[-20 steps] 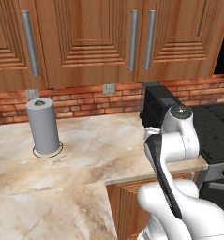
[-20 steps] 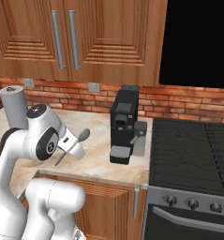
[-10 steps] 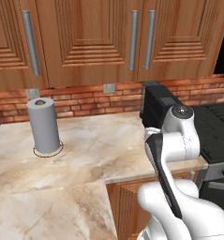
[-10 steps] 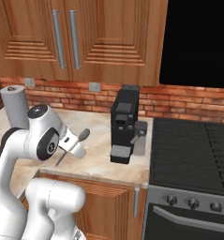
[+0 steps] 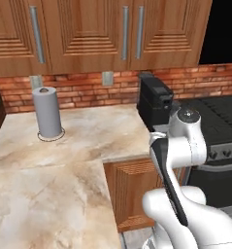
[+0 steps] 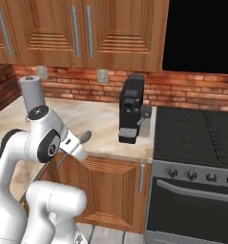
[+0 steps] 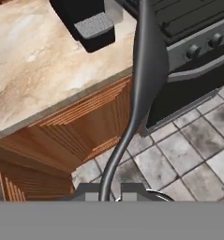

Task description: Take the fork and place it on the left side of the plate. Then take the spoon and place it on the right side of the plate. Make sure they're directly next to the plate.

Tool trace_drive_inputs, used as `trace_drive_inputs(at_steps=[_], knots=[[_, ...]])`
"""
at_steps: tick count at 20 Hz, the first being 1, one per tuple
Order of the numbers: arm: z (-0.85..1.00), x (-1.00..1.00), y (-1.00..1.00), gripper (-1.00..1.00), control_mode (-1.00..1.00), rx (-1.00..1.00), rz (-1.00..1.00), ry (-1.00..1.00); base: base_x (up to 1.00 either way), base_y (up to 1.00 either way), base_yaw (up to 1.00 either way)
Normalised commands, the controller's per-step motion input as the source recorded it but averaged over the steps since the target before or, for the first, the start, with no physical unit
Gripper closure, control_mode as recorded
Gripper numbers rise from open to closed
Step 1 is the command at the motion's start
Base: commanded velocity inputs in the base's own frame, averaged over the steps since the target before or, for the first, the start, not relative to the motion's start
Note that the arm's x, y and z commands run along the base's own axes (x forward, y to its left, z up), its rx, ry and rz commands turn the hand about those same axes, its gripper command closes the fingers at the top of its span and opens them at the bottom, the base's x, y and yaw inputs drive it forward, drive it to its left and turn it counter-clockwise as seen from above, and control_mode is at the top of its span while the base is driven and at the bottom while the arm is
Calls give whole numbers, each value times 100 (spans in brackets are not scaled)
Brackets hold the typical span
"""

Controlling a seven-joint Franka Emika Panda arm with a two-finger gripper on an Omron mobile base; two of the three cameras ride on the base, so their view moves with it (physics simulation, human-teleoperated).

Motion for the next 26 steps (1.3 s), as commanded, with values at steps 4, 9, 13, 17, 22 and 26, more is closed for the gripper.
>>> trace_drive_inputs(at_steps=[4, 9, 13, 17, 22, 26], knots=[[0, 0, 0, 100, 100, 0, 0, 0, -97, -23, 0], [0, 0, 0, 100, 100, 0, 0, 0, -99, -20, 0], [0, 0, 0, 100, 100, 0, 0, 0, -100, -21, 0], [0, 0, 0, 100, 100, 0, 0, 0, -100, -22, 0], [0, 0, 0, 100, 100, 0, 0, 0, -100, -24, 0], [0, 0, 0, 100, 100, 0, 0, 0, -100, -26, 0]])
